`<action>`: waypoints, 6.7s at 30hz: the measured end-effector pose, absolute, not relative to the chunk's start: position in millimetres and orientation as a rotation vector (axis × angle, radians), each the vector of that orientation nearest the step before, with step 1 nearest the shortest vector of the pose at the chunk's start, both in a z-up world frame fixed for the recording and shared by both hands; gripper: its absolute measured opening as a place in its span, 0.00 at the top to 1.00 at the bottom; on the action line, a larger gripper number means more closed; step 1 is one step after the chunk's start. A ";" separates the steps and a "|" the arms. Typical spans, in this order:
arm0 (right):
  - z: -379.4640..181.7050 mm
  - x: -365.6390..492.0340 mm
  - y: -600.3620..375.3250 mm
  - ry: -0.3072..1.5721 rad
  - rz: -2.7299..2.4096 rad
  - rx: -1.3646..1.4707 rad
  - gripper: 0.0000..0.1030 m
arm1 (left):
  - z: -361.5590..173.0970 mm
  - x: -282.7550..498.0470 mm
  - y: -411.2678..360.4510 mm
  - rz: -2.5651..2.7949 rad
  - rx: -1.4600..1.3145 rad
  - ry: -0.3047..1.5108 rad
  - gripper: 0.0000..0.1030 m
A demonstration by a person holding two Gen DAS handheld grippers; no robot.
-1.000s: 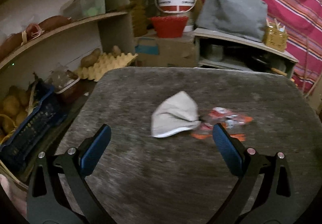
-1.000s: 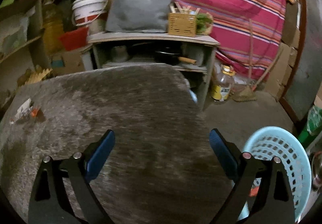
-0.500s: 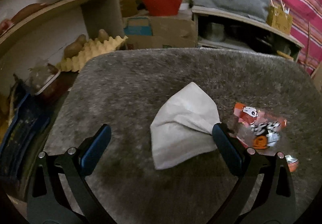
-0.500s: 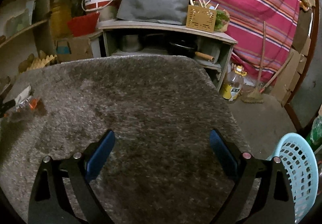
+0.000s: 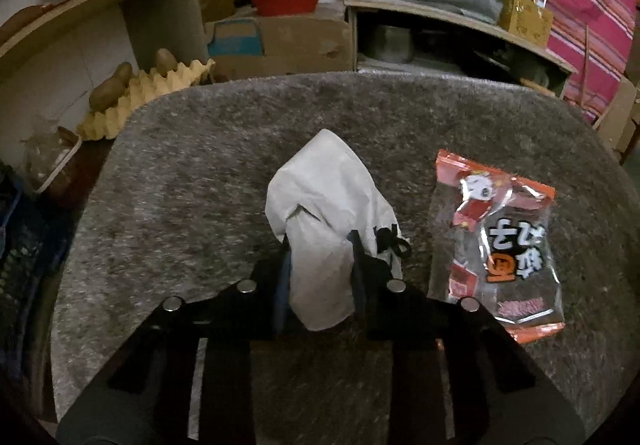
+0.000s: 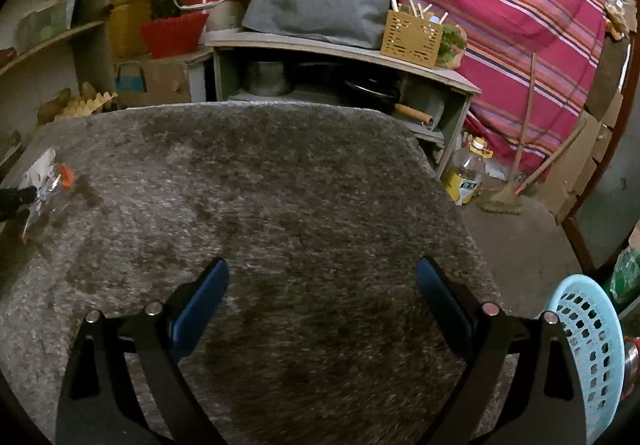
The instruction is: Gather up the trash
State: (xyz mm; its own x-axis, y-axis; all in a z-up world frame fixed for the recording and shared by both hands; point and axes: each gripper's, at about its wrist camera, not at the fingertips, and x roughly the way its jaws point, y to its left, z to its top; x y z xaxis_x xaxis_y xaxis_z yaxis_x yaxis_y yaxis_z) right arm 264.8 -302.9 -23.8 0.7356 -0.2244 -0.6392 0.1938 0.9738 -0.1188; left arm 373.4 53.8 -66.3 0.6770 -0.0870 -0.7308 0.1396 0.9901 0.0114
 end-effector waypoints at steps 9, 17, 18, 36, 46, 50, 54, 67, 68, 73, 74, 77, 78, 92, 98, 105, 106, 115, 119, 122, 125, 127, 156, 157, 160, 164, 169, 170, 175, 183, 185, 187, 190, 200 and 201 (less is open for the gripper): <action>-5.6 261.2 -279.2 0.667 -0.200 -0.046 0.10 | -34.3 329.9 82.9 -0.029 0.088 0.718 0.77; 4.7 263.2 -227.4 0.631 -0.153 -0.065 0.10 | -1.1 276.8 117.3 0.044 0.046 0.634 0.77; 4.4 265.5 -217.0 0.635 -0.139 -0.059 0.10 | 1.2 271.5 120.7 0.053 0.042 0.626 0.77; -21.9 343.8 -80.8 0.764 0.032 -0.127 0.10 | -1.9 261.5 174.0 0.098 -0.026 0.618 0.77; -48.5 358.9 -67.3 0.843 0.166 -0.105 0.76 | -6.3 265.6 172.1 0.104 -0.036 0.636 0.77; -40.7 355.6 -77.7 0.825 0.193 -0.088 0.87 | -8.2 268.2 168.1 0.107 -0.035 0.639 0.77; -24.3 347.9 -100.0 0.784 0.181 -0.058 0.87 | -10.5 273.4 160.1 0.107 -0.030 0.643 0.77; 16.7 263.5 -238.3 0.673 -0.022 -0.073 0.87 | -12.7 276.9 111.5 0.045 0.014 0.648 0.77; 16.2 256.8 -253.2 0.667 -0.047 -0.061 0.87 | -12.1 276.9 109.5 0.040 0.010 0.646 0.77; 23.1 237.5 -307.8 0.640 -0.144 -0.027 0.87 | -6.0 275.3 89.6 0.019 0.005 0.629 0.77; 24.2 232.8 -316.4 0.636 -0.159 -0.018 0.87 | -4.6 274.1 84.6 0.015 0.010 0.625 0.77; 29.1 219.2 -346.1 0.625 -0.197 0.029 0.87 | 0.6 269.5 66.6 -0.001 0.025 0.616 0.77; 30.5 215.0 -353.7 0.621 -0.205 0.038 0.87 | 3.2 266.8 58.8 -0.011 0.032 0.611 0.77; 42.3 128.1 -458.9 0.580 -0.322 0.120 0.87 | 27.4 219.6 -43.5 -0.126 0.155 0.559 0.77; 43.6 80.5 -510.4 0.527 -0.368 0.200 0.87 | 39.5 199.7 -99.4 -0.206 0.146 0.545 0.77; 39.6 48.5 -546.0 0.480 -0.403 0.253 0.87 | 51.7 173.8 -181.4 -0.285 0.140 0.488 0.77; 39.0 45.6 -549.0 0.476 -0.406 0.257 0.87 | 52.7 168.7 -200.1 -0.308 0.141 0.482 0.77; 28.2 30.2 -572.2 0.486 -0.446 0.265 0.87 | 48.3 130.9 -322.8 -0.495 0.180 0.450 0.77; 20.8 28.3 -585.2 0.499 -0.462 0.277 0.87 | 35.2 121.7 -371.1 -0.583 0.199 0.469 0.77; 17.7 24.2 -597.6 0.498 -0.478 0.297 0.87 | 21.7 117.6 -398.3 -0.626 0.222 0.475 0.76; 15.5 22.4 -605.9 0.504 -0.491 0.303 0.87 | 5.8 124.0 -421.3 -0.658 0.226 0.521 0.76; 13.4 20.5 -611.6 0.512 -0.507 0.299 0.87 | -2.6 129.6 -433.4 -0.680 0.216 0.557 0.76; -27.6 80.3 -583.2 0.642 -0.414 0.329 0.39 | 42.0 99.8 -304.9 -0.478 0.173 0.395 0.05; -28.9 81.7 -579.5 0.637 -0.423 0.318 0.15 | 42.7 98.2 -299.5 -0.467 0.174 0.393 0.05; -30.1 89.3 -567.0 0.655 -0.443 0.275 0.15 | 46.7 94.3 -269.8 -0.430 0.163 0.389 0.05; -14.8 86.9 -542.7 0.621 -0.434 0.222 0.06 | 52.1 88.0 -236.4 -0.387 0.153 0.376 0.05; 17.7 71.2 -492.9 0.544 -0.363 0.135 0.04 | 57.8 75.4 -184.9 -0.318 0.141 0.354 0.05; 22.4 68.1 -482.3 0.534 -0.347 0.125 0.04 | 58.4 72.9 -177.1 -0.303 0.138 0.351 0.05; 41.3 39.1 -423.8 0.445 -0.254 0.122 0.04 | 59.8 56.2 -127.5 -0.213 0.124 0.315 0.05; 45.5 8.8 -335.2 0.383 -0.241 0.022 0.04 | 40.6 24.9 -66.3 -0.161 0.145 0.325 0.05; 41.5 3.8 -318.0 0.387 -0.192 0.021 0.04 | 33.9 17.7 -52.7 -0.159 0.130 0.337 0.05; 35.5 0.5 -302.8 0.401 -0.146 0.042 0.04 | 25.6 10.8 -41.5 -0.147 0.123 0.339 0.05; 25.7 -2.5 -282.0 0.428 -0.100 0.053 0.04 | 11.9 4.1 -30.0 -0.108 0.142 0.346 0.05; 13.0 -16.7 -244.7 0.365 -0.095 0.016 0.04 | 4.3 -2.3 5.1 -0.063 0.075 0.356 0.05; 11.7 -15.6 -242.7 0.375 -0.084 0.016 0.04 | 3.7 -2.2 6.9 -0.059 0.072 0.356 0.05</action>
